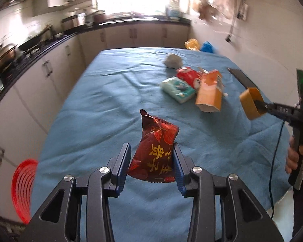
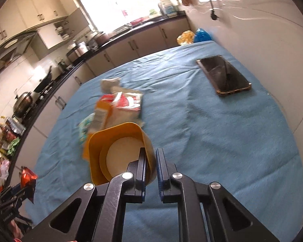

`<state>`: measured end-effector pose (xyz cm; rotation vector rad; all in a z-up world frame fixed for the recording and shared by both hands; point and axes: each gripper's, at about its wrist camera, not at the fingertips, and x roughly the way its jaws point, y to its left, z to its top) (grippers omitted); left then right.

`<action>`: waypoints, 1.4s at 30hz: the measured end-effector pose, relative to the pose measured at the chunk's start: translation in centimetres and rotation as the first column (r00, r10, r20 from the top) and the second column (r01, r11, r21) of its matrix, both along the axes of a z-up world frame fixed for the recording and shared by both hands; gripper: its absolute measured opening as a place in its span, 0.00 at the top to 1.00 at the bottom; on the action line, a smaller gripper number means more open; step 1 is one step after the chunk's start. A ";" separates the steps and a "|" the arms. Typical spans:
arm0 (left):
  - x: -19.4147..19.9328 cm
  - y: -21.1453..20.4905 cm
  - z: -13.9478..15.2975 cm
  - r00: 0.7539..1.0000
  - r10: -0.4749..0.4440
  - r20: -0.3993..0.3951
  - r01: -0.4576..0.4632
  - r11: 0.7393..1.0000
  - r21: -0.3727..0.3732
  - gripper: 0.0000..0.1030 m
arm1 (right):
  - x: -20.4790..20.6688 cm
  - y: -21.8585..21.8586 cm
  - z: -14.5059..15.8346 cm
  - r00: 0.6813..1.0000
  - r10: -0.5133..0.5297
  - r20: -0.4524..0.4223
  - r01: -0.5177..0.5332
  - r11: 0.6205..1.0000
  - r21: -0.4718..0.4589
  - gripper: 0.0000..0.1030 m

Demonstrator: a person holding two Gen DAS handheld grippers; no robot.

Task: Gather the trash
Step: 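Drop the snack bag into the basket with the left tool while the right tool drops the container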

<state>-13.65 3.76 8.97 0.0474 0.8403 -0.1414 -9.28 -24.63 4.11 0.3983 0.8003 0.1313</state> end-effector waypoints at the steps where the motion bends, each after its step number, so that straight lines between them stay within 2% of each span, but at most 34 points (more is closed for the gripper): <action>1: -0.5 0.7 0.1 1.000 0.020 0.002 -0.020 1.000 -0.004 0.62 | -0.3 0.5 0.2 1.000 0.015 0.005 -0.015 1.000 0.002 0.90; 6: -3.1 4.3 0.3 0.991 0.135 0.022 -0.135 0.991 0.012 0.62 | -1.6 4.2 1.2 0.995 0.097 0.029 -0.097 0.995 0.013 0.90; 10: -4.7 7.4 0.1 0.972 0.231 0.044 -0.233 0.971 0.052 0.62 | -2.3 7.9 1.7 0.983 0.179 0.044 -0.180 0.984 0.012 0.90; 15: -5.9 12.2 -0.4 0.939 0.341 0.032 -0.342 0.939 0.035 0.62 | -2.3 13.0 1.8 0.958 0.285 0.043 -0.286 0.958 0.012 0.90; 24: -7.3 19.6 -2.2 0.860 0.511 0.005 -0.510 0.858 0.056 0.62 | -2.4 21.6 1.4 0.899 0.438 0.024 -0.438 0.899 -0.004 0.90; 30: -7.6 23.1 -3.7 0.822 0.569 -0.008 -0.566 0.820 0.084 0.62 | -1.8 27.2 1.2 0.861 0.509 0.005 -0.509 0.861 -0.005 0.90; 36: -7.8 26.4 -5.3 0.799 0.599 -0.045 -0.597 0.800 0.058 0.62 | -1.4 32.8 1.4 0.818 0.576 0.000 -0.576 0.818 -0.014 0.90; 42: -7.9 29.2 -6.2 0.780 0.622 -0.069 -0.623 0.782 0.017 0.62 | -1.0 39.1 1.4 0.762 0.648 -0.005 -0.648 0.761 -0.039 0.90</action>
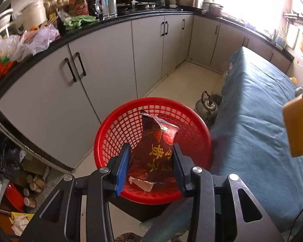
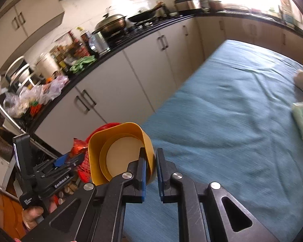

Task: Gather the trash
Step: 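Drop the snack bag into the basket with the left tool while the right tool drops the container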

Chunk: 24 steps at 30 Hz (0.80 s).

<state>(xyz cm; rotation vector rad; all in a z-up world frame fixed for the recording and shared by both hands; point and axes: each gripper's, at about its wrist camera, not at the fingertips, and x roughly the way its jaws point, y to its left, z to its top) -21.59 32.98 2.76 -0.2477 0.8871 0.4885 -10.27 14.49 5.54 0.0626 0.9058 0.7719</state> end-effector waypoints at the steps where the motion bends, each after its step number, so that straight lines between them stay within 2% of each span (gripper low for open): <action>1: 0.0 0.6 -0.1 1.000 0.006 0.004 -0.006 1.000 -0.012 0.62 | 0.1 0.9 0.0 1.000 0.011 0.000 -0.011 1.000 -0.004 0.90; 5: 0.2 2.1 -0.7 1.000 0.014 0.007 -0.014 0.998 -0.057 0.62 | 0.5 4.8 -0.4 0.998 0.057 -0.012 -0.057 0.998 -0.016 0.90; 12: 0.5 3.2 -1.4 1.000 0.007 0.007 -0.006 0.997 -0.083 0.62 | 1.6 10.8 -1.8 0.994 0.106 -0.017 -0.107 0.992 -0.069 0.90; 17: 0.0 3.9 -1.4 0.999 0.029 0.022 -0.026 0.995 -0.100 0.60 | 2.2 12.9 -3.3 0.992 0.120 -0.039 -0.123 0.988 -0.096 0.90; 20: -0.5 4.2 -1.2 0.999 0.038 0.030 -0.034 0.994 -0.108 0.59 | 2.5 13.5 -4.0 0.990 0.125 -0.061 -0.131 0.987 -0.093 0.86; 23: -0.8 4.0 -0.7 0.999 0.033 0.041 -0.029 0.994 -0.106 0.53 | 2.6 13.7 -4.6 0.988 0.129 -0.086 -0.137 0.987 -0.083 0.83; 24: -0.8 3.9 -0.6 0.999 0.032 0.044 -0.027 0.995 -0.100 0.48 | 2.6 13.7 -4.8 0.988 0.129 -0.089 -0.137 0.987 -0.083 0.82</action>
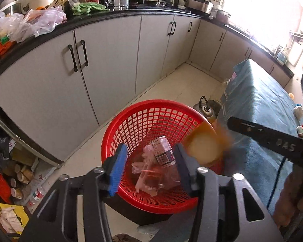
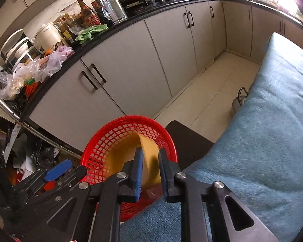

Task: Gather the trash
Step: 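Drop the snack bag into the basket with the left tool while the right tool drops the container, then move both open tools back over the trash pile on the table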

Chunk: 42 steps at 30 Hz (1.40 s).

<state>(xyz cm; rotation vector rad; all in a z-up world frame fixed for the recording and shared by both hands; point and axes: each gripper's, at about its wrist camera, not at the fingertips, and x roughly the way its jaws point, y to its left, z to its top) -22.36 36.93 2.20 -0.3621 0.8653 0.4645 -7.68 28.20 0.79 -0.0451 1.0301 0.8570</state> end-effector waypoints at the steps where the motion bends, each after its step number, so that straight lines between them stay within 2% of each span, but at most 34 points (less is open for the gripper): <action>1: -0.1 -0.2 0.2 1.000 0.000 0.002 0.000 1.000 0.014 0.46 | 0.0 0.1 -0.1 1.000 -0.001 0.000 0.001 1.000 -0.002 0.81; 8: -0.1 -1.5 1.0 1.000 -0.001 -0.005 0.001 0.997 0.080 0.38 | -0.1 -1.5 0.6 1.000 -0.026 0.007 0.025 0.999 0.023 0.70; 27: -0.2 -6.6 2.9 0.999 -0.035 -0.029 0.040 0.981 0.189 0.32 | -1.5 -9.6 2.7 0.991 -0.127 0.037 0.124 0.989 0.078 0.62; 42: 0.8 -12.5 4.0 0.992 -0.119 -0.053 0.128 0.960 0.251 0.31 | -1.7 -17.9 2.8 0.969 -0.247 0.018 0.243 0.962 0.121 0.57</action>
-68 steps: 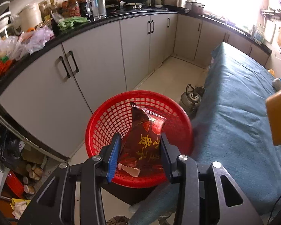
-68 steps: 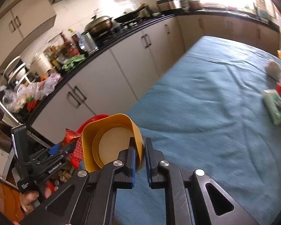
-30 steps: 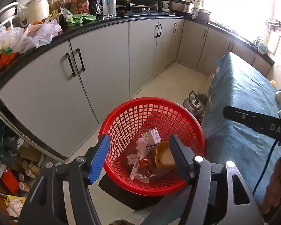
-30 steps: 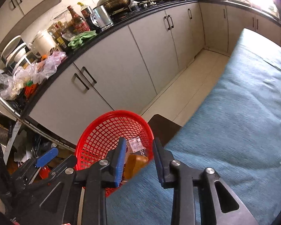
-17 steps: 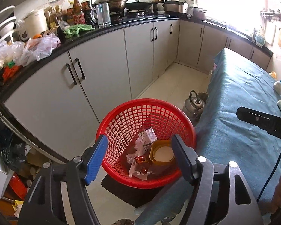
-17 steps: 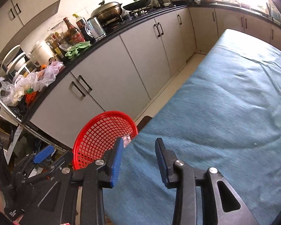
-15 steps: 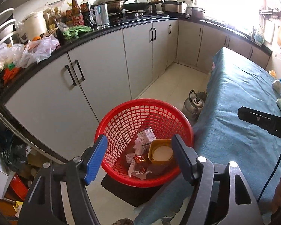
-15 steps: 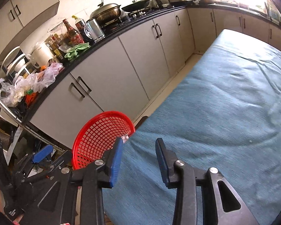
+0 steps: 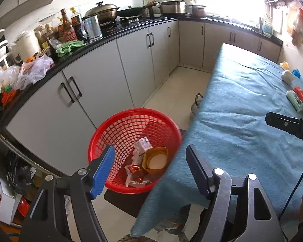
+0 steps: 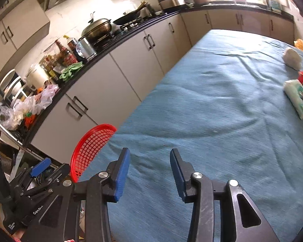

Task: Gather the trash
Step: 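Move both open tools back over the trash pile on the table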

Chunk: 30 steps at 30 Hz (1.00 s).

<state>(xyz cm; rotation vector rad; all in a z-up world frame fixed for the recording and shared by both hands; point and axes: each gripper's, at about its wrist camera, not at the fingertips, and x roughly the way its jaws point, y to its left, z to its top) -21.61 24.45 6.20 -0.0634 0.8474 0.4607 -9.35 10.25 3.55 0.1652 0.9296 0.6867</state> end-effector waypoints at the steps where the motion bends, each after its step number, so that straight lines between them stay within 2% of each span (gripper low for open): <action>1: 0.1 -0.4 0.1 1.000 -0.009 -0.001 0.009 1.000 0.004 0.31 | -0.1 -0.7 0.0 1.000 -0.010 0.000 0.010 1.000 0.003 0.57; 9: 1.1 -3.9 0.4 0.997 -0.072 -0.017 0.072 0.997 0.018 0.30 | -0.3 -5.5 0.4 0.997 -0.076 0.006 0.076 0.997 0.020 0.51; 16: 2.3 -7.2 1.0 0.983 -0.182 -0.012 0.181 0.983 -0.022 0.30 | -0.5 -11.2 0.1 0.988 -0.155 0.007 0.154 0.988 0.015 0.47; 21: 4.1 -11.3 1.5 0.956 -0.294 -0.010 0.293 0.955 -0.037 0.30 | -0.3 -16.7 -0.3 0.969 -0.247 -0.003 0.247 0.969 0.008 0.45; 25: 5.9 -14.5 2.1 0.919 -0.394 0.008 0.393 0.915 -0.092 0.30 | -0.1 -21.8 -0.2 0.940 -0.342 -0.002 0.342 0.940 0.002 0.45; 30: 8.1 -18.0 2.0 0.888 -0.460 0.011 0.457 0.878 -0.139 0.30 | 0.8 -27.0 0.2 0.898 -0.441 0.004 0.441 0.898 0.001 0.42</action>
